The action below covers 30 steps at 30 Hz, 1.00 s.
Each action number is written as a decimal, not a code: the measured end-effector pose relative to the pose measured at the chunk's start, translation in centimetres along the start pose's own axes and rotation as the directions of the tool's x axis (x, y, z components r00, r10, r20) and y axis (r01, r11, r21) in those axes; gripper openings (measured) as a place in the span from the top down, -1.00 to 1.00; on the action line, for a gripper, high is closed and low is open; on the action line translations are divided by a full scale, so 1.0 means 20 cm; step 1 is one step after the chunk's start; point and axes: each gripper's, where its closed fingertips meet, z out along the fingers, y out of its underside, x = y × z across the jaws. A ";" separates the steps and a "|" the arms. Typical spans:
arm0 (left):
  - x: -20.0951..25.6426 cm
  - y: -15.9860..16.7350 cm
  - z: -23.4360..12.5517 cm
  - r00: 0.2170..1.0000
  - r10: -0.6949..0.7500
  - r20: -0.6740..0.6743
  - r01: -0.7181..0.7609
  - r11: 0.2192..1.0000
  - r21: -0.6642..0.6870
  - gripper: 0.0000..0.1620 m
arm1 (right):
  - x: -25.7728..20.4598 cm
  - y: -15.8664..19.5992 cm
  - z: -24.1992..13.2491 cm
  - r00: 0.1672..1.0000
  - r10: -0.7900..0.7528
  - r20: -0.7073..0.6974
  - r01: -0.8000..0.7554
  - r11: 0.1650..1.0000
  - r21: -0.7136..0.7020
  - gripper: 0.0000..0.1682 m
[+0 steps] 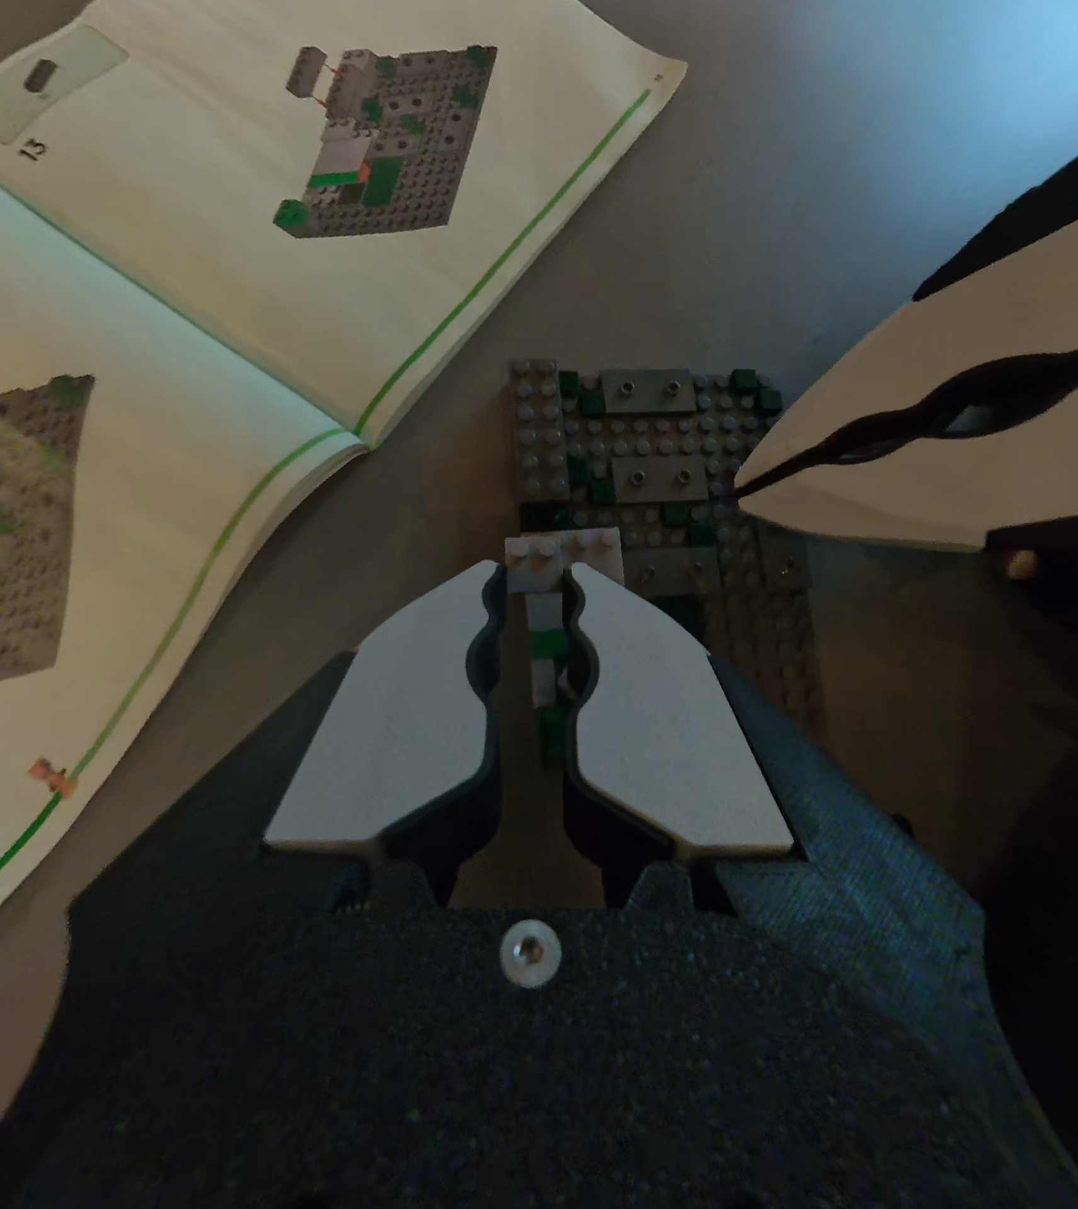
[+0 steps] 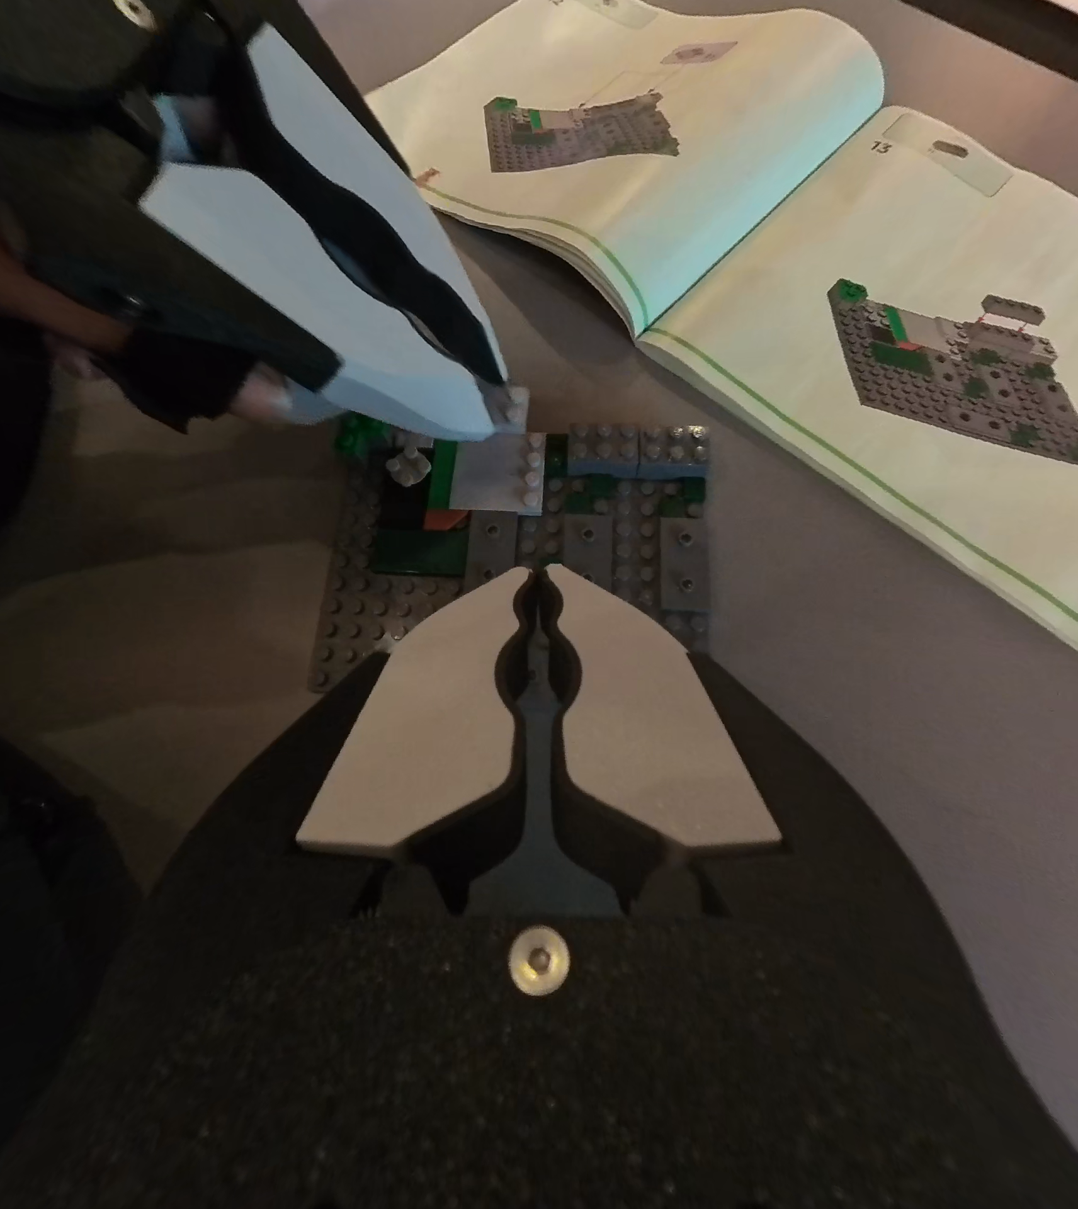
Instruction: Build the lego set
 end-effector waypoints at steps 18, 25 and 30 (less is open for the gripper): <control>0.03 -0.02 0.10 1.000 0.016 -0.024 -0.017 0.999 -0.044 0.81 | -0.01 -0.01 -0.01 1.000 0.003 0.022 -0.003 1.000 0.021 1.00; 0.02 -0.02 0.09 1.000 0.014 -0.013 -0.015 0.999 -0.045 0.81 | -0.02 -0.01 -0.01 1.000 0.003 0.026 -0.003 1.000 0.027 1.00; 0.02 -0.01 0.10 1.000 0.009 -0.016 -0.010 0.999 -0.051 0.80 | -0.02 -0.01 -0.01 1.000 0.002 0.030 -0.002 1.000 0.030 1.00</control>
